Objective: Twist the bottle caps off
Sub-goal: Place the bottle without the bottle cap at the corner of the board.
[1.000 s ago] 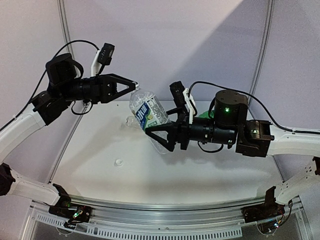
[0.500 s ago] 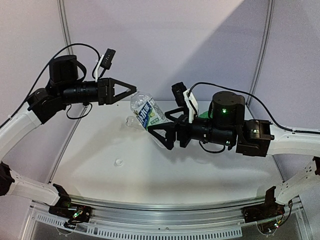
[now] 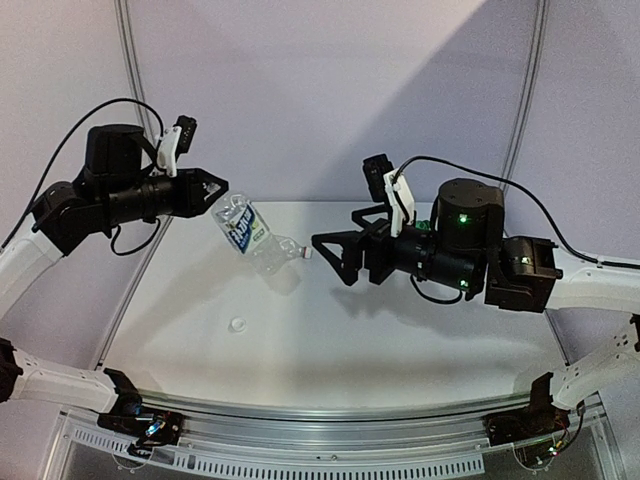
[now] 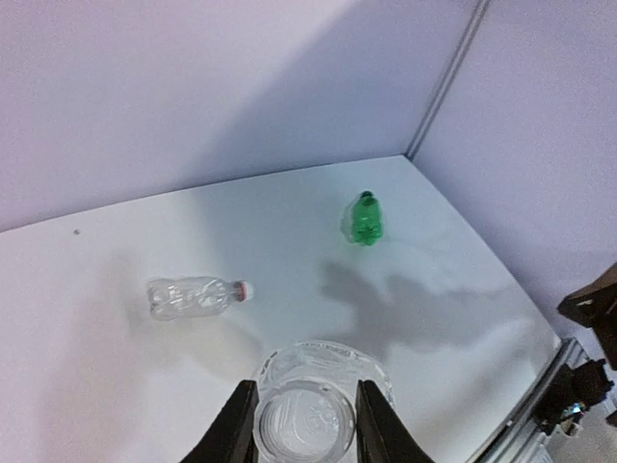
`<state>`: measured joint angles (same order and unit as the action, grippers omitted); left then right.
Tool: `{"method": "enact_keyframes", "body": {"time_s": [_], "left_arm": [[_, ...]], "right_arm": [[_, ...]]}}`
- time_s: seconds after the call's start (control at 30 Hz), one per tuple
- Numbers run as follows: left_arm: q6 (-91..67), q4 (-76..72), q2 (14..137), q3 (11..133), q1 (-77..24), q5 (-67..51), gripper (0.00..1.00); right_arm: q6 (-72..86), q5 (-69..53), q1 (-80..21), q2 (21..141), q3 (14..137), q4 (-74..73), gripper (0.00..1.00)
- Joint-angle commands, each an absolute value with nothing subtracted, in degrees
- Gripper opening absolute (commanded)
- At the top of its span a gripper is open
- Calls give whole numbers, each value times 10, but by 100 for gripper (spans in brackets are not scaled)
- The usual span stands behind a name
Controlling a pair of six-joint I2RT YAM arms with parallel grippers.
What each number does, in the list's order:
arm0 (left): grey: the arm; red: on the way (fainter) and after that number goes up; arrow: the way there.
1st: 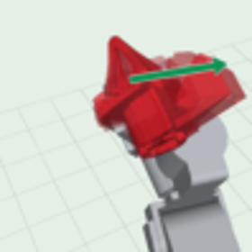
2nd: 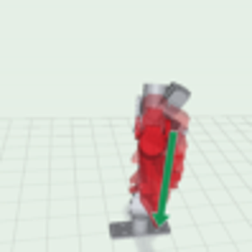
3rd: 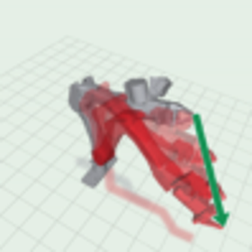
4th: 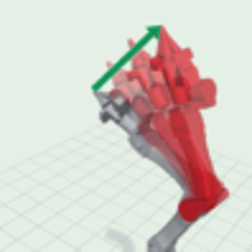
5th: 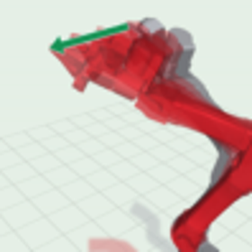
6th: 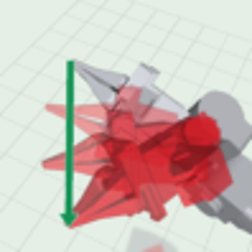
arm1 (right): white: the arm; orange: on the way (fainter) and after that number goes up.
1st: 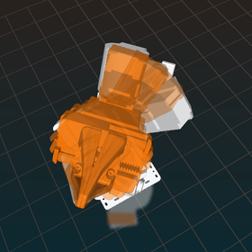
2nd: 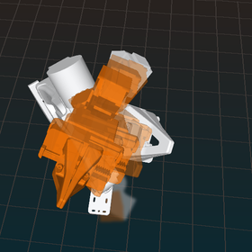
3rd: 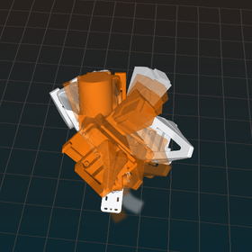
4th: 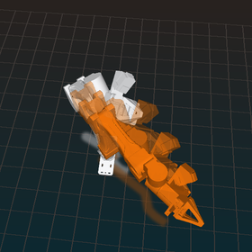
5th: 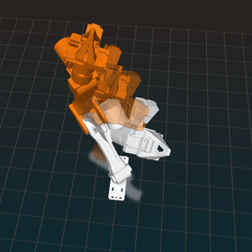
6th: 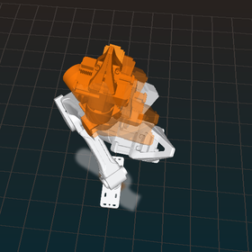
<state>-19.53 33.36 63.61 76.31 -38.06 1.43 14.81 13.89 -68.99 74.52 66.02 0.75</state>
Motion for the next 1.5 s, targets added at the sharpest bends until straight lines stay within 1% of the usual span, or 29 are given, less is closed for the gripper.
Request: {"method": "enact_keyframes", "body": {"time_s": [0.0,0.2,0.5,0.73,0.93,1.33,1.47], "left_arm": [[-199,394,608,722,-372,152,0],[-213,393,581,656,-324,186,0],[-199,362,584,599,-231,218,0],[-204,315,603,562,-161,210,0],[-215,286,629,542,-98,169,0],[-224,253,647,501,-64,162,0],[-225,251,648,492,-62,167,1]], "right_arm": [[154,176,-693,739,650,-23,99],[165,192,-693,742,650,-32,99],[182,201,-693,744,650,-38,99],[186,206,-693,744,651,-42,99],[183,209,-693,745,653,-44,99],[175,215,-693,750,651,-41,99],[172,215,-693,752,651,-39,99]]}}
